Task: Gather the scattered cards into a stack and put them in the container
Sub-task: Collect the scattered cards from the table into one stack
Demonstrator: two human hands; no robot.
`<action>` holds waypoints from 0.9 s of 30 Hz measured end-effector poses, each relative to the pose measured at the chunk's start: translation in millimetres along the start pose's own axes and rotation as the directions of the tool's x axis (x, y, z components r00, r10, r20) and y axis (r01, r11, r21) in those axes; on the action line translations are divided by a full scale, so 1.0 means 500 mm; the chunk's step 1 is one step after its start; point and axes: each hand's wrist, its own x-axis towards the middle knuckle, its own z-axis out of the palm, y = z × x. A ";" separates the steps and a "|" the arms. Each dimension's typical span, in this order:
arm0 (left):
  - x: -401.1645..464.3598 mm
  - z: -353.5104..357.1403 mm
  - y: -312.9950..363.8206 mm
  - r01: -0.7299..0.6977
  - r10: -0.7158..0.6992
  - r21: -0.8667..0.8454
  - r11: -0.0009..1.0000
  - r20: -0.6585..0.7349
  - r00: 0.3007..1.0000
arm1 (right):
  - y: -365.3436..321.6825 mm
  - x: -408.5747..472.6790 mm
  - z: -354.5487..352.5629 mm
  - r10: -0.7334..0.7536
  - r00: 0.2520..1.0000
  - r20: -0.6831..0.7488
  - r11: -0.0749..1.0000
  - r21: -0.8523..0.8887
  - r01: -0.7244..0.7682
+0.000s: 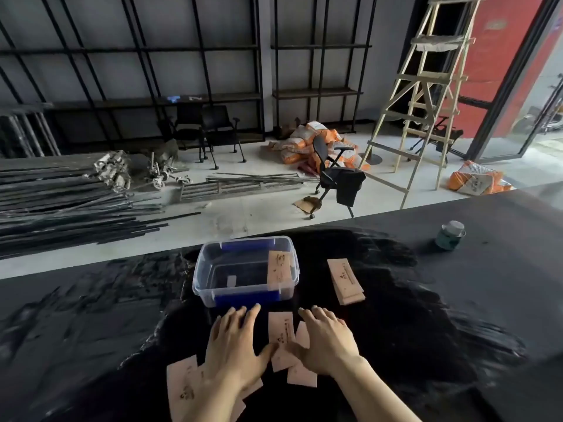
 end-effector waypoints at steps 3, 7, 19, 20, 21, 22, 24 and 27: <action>0.001 0.029 0.006 -0.024 0.023 0.007 1.000 0.048 0.999 | 0.011 0.003 0.015 -0.003 0.992 0.124 1.000 -0.008 0.004; -0.003 0.068 0.019 -0.008 0.008 -0.008 1.000 0.078 0.997 | 0.012 -0.004 0.026 -0.043 0.988 0.148 0.999 -0.021 0.047; 0.020 0.127 0.082 0.109 -0.104 -0.047 0.993 0.101 0.989 | 0.013 -0.002 0.033 -0.025 0.996 0.090 0.999 -0.044 0.029; 0.018 0.126 0.084 0.123 -0.120 -0.041 0.992 0.076 0.990 | 0.012 -0.001 0.034 -0.020 0.995 0.095 0.999 -0.042 0.025; 0.017 0.124 0.083 0.136 -0.134 -0.042 0.990 0.042 0.990 | 0.011 0.001 0.034 -0.018 0.995 0.097 0.999 -0.042 0.022; 0.016 0.121 0.082 0.151 -0.151 -0.053 0.987 0.006 0.988 | 0.009 0.003 0.033 -0.014 0.996 0.093 0.999 -0.039 0.018; 0.018 0.113 0.077 0.183 -0.187 -0.093 0.979 -0.033 0.982 | 0.008 0.008 0.029 -0.005 0.997 0.081 0.999 -0.033 0.007; 0.022 0.096 0.070 0.234 -0.243 -0.169 0.957 -0.035 0.969 | 0.006 0.018 0.026 0.005 0.999 0.052 1.000 0.024 -0.006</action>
